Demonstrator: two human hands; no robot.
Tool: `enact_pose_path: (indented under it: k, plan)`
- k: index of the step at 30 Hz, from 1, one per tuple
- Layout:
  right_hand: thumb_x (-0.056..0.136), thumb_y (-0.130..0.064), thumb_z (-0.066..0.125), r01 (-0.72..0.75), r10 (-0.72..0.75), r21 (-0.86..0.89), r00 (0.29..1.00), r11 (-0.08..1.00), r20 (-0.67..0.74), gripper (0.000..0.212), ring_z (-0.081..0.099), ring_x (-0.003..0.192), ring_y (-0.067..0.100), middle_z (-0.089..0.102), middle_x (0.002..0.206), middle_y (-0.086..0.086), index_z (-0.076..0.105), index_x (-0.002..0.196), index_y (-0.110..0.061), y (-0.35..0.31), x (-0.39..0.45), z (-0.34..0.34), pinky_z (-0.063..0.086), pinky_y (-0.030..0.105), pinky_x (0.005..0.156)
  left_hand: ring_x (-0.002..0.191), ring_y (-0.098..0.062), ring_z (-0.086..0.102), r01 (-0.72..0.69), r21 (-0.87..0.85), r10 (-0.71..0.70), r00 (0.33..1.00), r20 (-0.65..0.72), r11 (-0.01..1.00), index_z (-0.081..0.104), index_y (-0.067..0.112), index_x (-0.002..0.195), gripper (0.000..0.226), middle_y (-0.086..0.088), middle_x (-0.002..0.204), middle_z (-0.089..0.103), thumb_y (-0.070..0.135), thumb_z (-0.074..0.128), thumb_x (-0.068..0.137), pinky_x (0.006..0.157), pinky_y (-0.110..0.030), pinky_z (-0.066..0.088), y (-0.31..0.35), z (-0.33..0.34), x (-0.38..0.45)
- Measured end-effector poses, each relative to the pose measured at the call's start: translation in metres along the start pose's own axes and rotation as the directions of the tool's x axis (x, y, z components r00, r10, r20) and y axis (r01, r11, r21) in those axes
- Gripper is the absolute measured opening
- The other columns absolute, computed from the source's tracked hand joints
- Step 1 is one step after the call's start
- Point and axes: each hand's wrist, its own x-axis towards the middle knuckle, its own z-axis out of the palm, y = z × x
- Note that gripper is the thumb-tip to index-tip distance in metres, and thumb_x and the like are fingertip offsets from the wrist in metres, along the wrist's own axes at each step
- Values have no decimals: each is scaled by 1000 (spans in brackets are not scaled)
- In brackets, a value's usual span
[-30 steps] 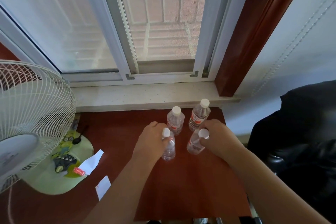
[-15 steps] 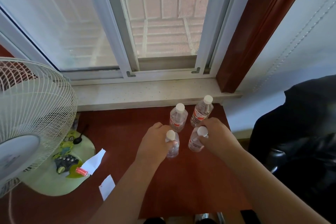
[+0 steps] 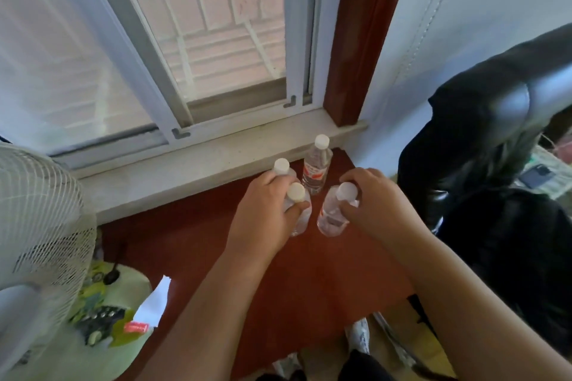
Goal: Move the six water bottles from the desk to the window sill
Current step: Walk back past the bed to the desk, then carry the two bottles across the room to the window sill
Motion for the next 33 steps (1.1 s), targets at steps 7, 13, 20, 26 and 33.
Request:
enact_pose_path:
  k: [7,13,20,26,33]
  plan:
    - [76,-29,75,-56,62,54,990,997,-126,44,56,80,0,53,103,-18,58,115,-36,9,-39,-48,42,15,63,97,-7,53,-89,-93,89,996,2,992,63,33,116,39,17,105,54,47,72,81,81,-31,48,47,-11,-2]
    - [77,-29,77,-65,79,82,978,995,-194,37,56,82,-3,56,102,-18,59,109,-35,25,-77,-89,41,12,65,95,-2,55,-145,-142,143,989,-19,979,63,34,117,40,18,108,55,49,72,81,82,-31,52,102,-13,-18]
    - [77,-33,71,-151,179,116,939,982,-292,29,53,81,-3,55,97,-20,58,102,-37,66,-150,-135,37,14,63,98,-4,54,-263,-121,268,963,30,957,61,32,120,42,16,109,56,51,69,84,83,-30,51,182,9,-42]
    - [78,-31,72,-258,293,142,880,956,-374,30,52,84,-2,54,98,-19,59,104,-37,109,-214,-169,36,13,65,97,-1,52,-387,-174,405,911,82,906,59,35,121,41,21,105,53,52,67,84,78,-15,42,241,37,-59]
    - [79,-30,72,-470,495,179,729,864,-472,34,54,87,4,52,99,-20,58,110,-36,152,-276,-200,48,26,74,98,-6,56,-540,-326,611,772,177,776,61,30,123,44,16,104,57,44,73,83,82,-30,52,322,76,-57]
